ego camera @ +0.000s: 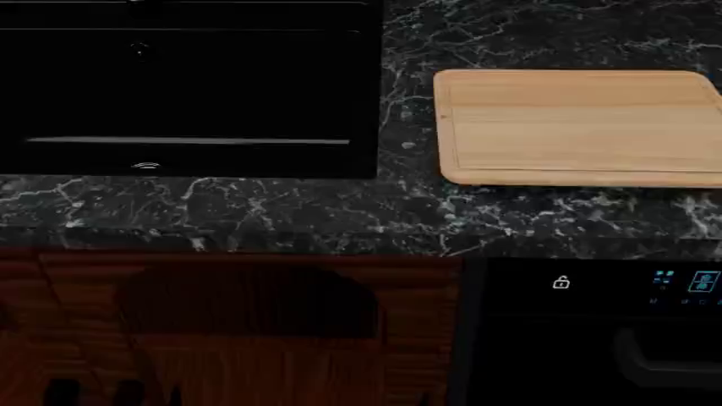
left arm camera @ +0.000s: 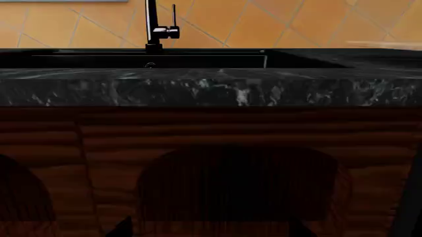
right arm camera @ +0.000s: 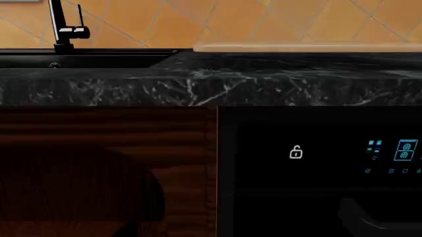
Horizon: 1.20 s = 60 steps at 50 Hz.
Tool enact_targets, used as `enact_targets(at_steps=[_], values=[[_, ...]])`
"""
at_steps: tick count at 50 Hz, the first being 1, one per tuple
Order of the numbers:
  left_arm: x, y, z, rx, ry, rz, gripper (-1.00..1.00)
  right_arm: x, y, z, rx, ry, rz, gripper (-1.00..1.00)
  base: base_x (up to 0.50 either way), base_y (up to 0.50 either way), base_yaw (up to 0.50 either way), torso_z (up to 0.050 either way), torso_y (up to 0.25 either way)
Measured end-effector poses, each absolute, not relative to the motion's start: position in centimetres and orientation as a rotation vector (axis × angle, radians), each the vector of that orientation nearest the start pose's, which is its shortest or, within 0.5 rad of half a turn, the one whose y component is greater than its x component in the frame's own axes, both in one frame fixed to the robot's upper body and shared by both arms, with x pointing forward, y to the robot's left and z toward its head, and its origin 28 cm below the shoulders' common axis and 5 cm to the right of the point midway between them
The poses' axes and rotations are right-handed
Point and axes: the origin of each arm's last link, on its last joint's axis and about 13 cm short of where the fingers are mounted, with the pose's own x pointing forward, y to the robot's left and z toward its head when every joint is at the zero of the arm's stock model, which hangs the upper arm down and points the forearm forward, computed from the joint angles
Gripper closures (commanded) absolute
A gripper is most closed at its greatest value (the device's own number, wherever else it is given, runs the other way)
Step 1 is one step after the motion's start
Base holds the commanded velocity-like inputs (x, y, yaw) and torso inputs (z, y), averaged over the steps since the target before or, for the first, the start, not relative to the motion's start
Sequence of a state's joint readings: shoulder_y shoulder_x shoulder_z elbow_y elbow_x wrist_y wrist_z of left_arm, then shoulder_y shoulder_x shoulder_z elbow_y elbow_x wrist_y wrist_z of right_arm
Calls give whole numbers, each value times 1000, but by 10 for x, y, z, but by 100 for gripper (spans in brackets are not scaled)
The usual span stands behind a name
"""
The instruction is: Place the tangerine and the strawberry on separate cutting boards.
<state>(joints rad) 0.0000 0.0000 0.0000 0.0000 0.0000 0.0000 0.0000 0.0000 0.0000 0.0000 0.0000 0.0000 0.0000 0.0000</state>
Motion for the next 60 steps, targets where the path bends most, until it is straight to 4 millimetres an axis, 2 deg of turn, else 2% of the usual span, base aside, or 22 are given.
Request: enact_targets(at_steps=[30,60], values=[[211,206,16,3,-11,4,-100,212,-97,13,2,-3,-10,-100,0,0,0,0,0],[211,206,14,11,-5,1,-100,212,-96,13,-11,1,-20,-100,0,-500,0,0,0]])
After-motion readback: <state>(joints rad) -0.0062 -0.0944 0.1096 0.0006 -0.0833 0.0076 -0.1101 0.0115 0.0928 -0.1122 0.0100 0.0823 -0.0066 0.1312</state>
